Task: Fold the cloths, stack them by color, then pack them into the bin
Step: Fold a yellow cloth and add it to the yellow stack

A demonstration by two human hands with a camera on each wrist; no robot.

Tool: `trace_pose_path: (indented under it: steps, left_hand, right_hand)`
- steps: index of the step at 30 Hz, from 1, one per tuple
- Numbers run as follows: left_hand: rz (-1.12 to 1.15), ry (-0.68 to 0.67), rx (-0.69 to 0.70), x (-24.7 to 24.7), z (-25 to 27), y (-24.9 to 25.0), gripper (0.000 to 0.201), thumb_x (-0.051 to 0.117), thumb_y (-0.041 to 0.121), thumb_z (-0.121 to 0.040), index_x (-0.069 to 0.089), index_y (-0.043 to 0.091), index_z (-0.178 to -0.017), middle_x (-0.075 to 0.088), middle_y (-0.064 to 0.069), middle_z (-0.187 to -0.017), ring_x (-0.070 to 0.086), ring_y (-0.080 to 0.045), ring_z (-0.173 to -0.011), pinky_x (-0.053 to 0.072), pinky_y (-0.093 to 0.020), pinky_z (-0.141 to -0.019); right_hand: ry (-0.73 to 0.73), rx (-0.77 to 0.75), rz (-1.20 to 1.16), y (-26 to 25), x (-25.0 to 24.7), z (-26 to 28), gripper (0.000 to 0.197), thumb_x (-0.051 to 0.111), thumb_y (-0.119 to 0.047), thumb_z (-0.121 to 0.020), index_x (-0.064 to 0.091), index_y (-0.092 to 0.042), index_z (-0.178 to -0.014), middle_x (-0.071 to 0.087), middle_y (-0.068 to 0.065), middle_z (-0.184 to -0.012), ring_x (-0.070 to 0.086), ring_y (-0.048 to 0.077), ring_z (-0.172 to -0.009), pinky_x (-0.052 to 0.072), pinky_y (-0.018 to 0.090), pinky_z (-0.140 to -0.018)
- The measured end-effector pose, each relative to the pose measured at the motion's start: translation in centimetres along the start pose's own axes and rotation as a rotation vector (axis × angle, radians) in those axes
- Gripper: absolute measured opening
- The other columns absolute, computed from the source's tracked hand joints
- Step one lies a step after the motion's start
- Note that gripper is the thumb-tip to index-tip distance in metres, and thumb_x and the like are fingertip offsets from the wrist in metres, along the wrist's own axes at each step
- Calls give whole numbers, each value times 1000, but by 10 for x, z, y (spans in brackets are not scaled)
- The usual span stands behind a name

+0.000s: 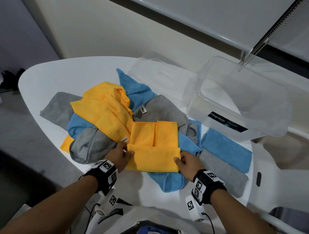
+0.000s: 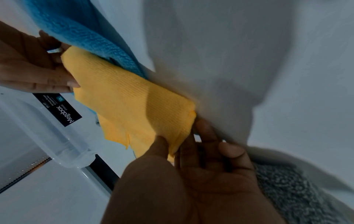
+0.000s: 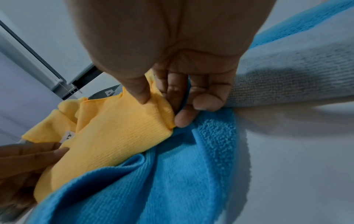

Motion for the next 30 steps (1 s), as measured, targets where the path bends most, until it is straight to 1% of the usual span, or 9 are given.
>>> trace_pose_path:
  steps: [4,7,10,12,16,18,21,25,30]
  left_hand:
    - [18,103,171,-12,12,8,33,62,29,-91,34,12,-95,45,-4,-85,48,-26,-76,35,-32,-64]
    - [-158,119,350,-17,23,21,27,66,19,-85,44,8,-95,37,-8,-101,41,-22,-78,39,-33,-69]
    - [-385,11,527,-5,33,34,32,66,21,-71,46,21,-96,37,-4,-111,48,-25,-85,51,-39,-70]
    - [-557,-55,619,7,38,36,50,69,21,-58,49,29,-103,41,1,-120,48,-24,-97,51,-37,-73]
    - [-736,-73,601,16,37,36,76,77,20,-40,49,32,-110,54,6,-125,56,-21,-107,51,-37,-70]
    - [-741,-76,589,16,33,39,74,81,21,-44,47,30,-109,56,5,-124,60,-22,-106,51,-37,-69]
    - [-756,-61,619,16,30,43,69,87,29,-50,48,27,-107,61,4,-118,64,-21,-100,52,-36,-69]
    - [-733,-3,649,10,35,44,49,79,26,-64,47,28,-101,65,6,-107,65,-19,-92,51,-36,-67]
    - [-524,-40,640,-3,37,36,23,47,30,-86,50,27,-109,62,6,-105,56,-22,-101,43,-39,-83]
  right_hand:
    - [61,-77,-126,-4,-7,10,33,66,-35,-89,43,-19,-108,56,0,-85,57,13,-76,46,27,-67]
    - [120,-140,-123,-9,-15,15,36,72,-28,-83,40,-17,-96,51,2,-87,53,18,-77,46,32,-69]
    - [110,-186,-61,-11,-12,16,36,72,-22,-82,37,-23,-80,44,-1,-82,43,15,-73,37,32,-64]
    - [86,-207,-64,-11,-7,14,38,71,-19,-82,35,-29,-75,47,-2,-78,43,12,-69,33,29,-62]
    - [-18,-151,-101,-9,6,12,26,66,-23,-87,42,-29,-80,52,1,-63,53,20,-57,43,33,-57]
    - [-51,-92,-165,-7,10,12,22,63,-23,-90,44,-29,-81,51,2,-61,58,25,-59,49,35,-59]
    - [-80,1,-328,-3,16,13,16,61,-17,-92,49,-23,-83,43,-3,-59,52,11,-51,54,37,-62]
    - [-151,55,-497,-6,16,22,10,63,-10,-92,56,-16,-91,41,-2,-66,49,9,-60,53,25,-61]
    - [-338,-73,-454,-1,18,37,48,81,-6,-70,61,-22,-111,55,-9,-76,53,8,-65,49,27,-68]
Point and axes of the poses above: each hand's wrist, its own z-axis away from the middle knuckle, its own x-axis out of the palm, y = z × x, the point moved 7 cm from there along -z, towards the middle knuckle
